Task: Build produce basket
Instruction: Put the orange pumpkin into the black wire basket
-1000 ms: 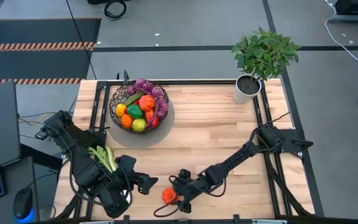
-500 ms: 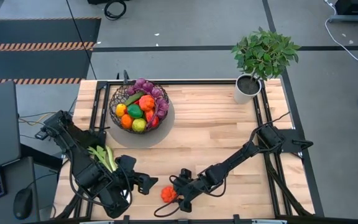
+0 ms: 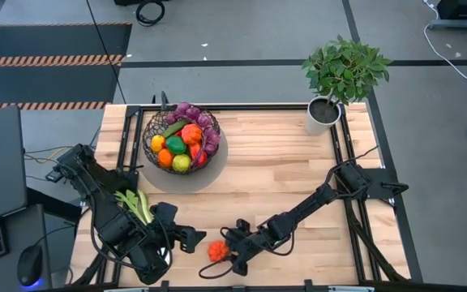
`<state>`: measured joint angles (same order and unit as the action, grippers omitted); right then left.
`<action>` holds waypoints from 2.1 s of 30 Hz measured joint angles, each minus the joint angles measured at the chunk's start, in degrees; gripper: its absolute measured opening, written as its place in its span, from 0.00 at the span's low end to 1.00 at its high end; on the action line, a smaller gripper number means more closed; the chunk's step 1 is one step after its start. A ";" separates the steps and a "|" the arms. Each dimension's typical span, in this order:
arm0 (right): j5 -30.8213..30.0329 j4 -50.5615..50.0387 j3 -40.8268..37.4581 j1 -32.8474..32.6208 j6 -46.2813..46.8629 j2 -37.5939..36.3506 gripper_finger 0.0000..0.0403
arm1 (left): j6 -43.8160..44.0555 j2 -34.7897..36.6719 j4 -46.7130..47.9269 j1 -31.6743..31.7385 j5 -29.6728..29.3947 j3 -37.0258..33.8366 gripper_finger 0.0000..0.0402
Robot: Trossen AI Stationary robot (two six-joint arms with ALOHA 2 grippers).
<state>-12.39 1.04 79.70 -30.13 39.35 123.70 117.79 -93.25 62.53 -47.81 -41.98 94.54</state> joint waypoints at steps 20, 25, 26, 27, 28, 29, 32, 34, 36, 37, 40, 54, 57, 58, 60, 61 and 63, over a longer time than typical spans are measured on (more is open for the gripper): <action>-3.52 -12.55 0.02 14.61 -6.27 -13.08 0.63 | -2.51 -0.52 -7.15 1.05 -7.26 -0.04 1.00; -1.30 -14.33 0.00 21.52 -10.63 -16.94 0.63 | -5.75 -0.50 -9.16 3.69 -9.73 -0.04 1.00; -1.15 -13.94 0.00 22.79 -11.50 -17.67 0.63 | -6.76 -0.50 -9.45 4.39 -9.68 -0.04 1.00; -1.16 -13.72 0.00 24.05 -12.67 -18.36 0.63 | -7.97 -0.50 -9.58 5.22 -9.57 -0.04 1.00; -1.12 -13.12 0.00 25.28 -13.95 -19.00 0.63 | -9.32 -0.50 -9.63 6.06 -9.46 -0.04 1.00; -1.11 -12.44 0.01 26.52 -15.35 -19.67 0.63 | -10.53 -0.38 -9.69 6.83 -9.44 -0.04 1.00; -0.29 -11.43 0.02 30.15 -19.32 -20.87 0.63 | -14.07 0.87 -9.68 9.36 -9.42 -0.04 1.00; 2.79 -10.88 0.02 32.49 -21.27 -20.83 0.63 | -15.73 2.35 -9.52 11.20 -9.81 -0.04 1.00; 6.31 -9.62 0.02 34.43 -21.84 -20.35 0.64 | -18.48 4.02 -9.41 13.24 -10.29 -0.04 1.00; 7.76 -8.72 0.11 35.15 -21.88 -19.94 0.64 | -19.90 4.80 -9.23 14.35 -10.37 -0.04 1.00; 10.91 -7.89 -0.04 36.60 -23.66 -19.26 0.65 | -22.85 7.15 -8.13 17.31 -10.34 -0.02 1.00; 14.52 -3.03 0.02 39.01 -26.01 -17.73 0.69 | -33.66 11.52 -7.67 26.90 -6.95 -0.02 1.00; 10.55 -2.68 0.02 38.25 -27.27 -17.75 0.69 | -38.69 11.96 -7.57 29.39 -3.18 0.00 1.00; 10.29 -2.67 0.02 38.10 -27.03 -17.76 0.70 | -40.16 12.21 -7.36 30.13 -1.58 -0.02 1.00; 10.28 -1.99 0.02 37.99 -24.18 -17.77 0.71 | -43.06 12.65 -7.97 32.17 2.16 0.01 1.00; 10.17 -1.88 0.02 37.97 -22.73 -17.77 0.73 | -44.67 12.87 -8.07 33.03 3.93 0.07 1.00; 9.26 -2.07 0.02 37.83 -21.20 -17.49 0.76 | -47.89 13.44 -7.38 33.90 7.02 -0.04 1.00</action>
<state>-3.13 -1.03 79.72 7.70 18.15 106.21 69.90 -79.81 55.15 -13.92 -34.95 94.50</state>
